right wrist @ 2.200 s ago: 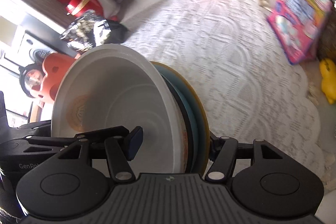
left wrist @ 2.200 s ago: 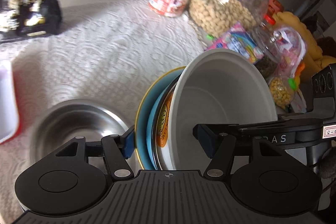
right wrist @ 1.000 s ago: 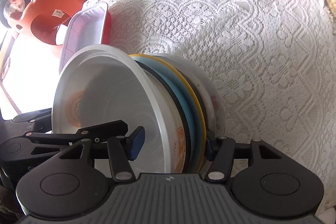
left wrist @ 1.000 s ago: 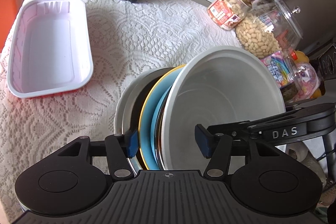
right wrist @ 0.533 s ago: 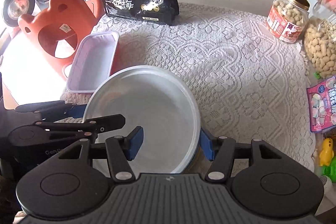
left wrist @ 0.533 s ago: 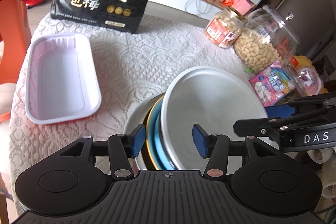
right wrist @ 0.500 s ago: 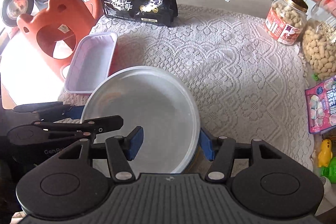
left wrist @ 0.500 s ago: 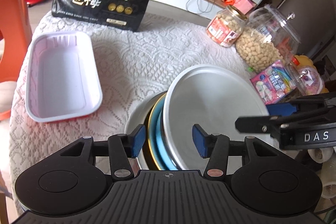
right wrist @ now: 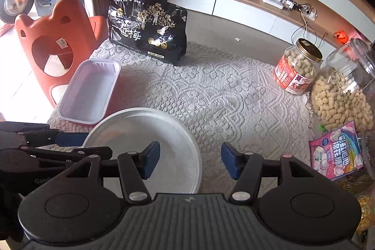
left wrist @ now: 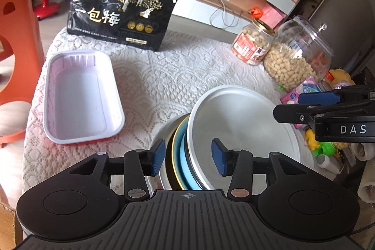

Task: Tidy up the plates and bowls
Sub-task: 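Open both grippers to release the bowl stack, then move the left gripper to the white red-based tray rim and grasp it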

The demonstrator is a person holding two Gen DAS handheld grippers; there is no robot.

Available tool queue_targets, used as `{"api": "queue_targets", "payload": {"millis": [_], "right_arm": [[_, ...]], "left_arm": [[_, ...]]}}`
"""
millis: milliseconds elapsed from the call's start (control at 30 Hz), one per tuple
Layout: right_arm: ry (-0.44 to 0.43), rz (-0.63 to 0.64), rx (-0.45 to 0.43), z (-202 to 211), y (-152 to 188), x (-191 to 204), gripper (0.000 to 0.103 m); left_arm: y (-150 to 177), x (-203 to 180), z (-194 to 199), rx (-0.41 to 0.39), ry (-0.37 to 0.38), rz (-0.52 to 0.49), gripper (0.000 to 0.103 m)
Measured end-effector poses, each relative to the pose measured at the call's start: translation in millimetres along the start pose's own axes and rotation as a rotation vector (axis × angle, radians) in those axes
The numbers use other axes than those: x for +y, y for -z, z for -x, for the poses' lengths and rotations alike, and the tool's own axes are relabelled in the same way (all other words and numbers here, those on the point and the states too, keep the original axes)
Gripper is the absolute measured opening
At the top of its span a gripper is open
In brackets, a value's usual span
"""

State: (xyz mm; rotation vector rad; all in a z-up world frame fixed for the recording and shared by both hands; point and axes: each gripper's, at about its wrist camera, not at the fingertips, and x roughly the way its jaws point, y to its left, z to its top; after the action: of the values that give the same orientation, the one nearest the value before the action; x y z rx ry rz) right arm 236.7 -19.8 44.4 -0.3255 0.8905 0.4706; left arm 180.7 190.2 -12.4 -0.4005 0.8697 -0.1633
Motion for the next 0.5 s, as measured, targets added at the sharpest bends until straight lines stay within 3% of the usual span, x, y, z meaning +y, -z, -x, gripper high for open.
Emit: {"api": "queue_targets", "payload": {"millis": [133,233,300,400,500], "right_arm": [[-0.028,0.013,0.030,-5.2,-9.6,12.8,0.058],[-0.053,0.027,0.024,-9.6,-24.6,26.2,0.058],[-0.065,0.029,0.009,-12.9,-39.3,35.9,0.059],[-0.116,-0.028,0.036,-28.7,-65.6,48.0,0.062],[-0.199,-0.151,0.156,-66.4,-89.6,56.8,0.062]], "left_arm": [[-9.8,19.4,14.3,-0.030,0.032,0.081,0.047],[-27.9,50.8,35.7,-0.102,0.031,0.185,0.047],[-43.0,76.4,49.1,-0.165,-0.065,0.214,0.047],[-61.6,111.6,43.5,-0.145,-0.283,0.212,0.047],[-70.5,154.7,22.2,-0.074,-0.314,0.319,0.047]]}}
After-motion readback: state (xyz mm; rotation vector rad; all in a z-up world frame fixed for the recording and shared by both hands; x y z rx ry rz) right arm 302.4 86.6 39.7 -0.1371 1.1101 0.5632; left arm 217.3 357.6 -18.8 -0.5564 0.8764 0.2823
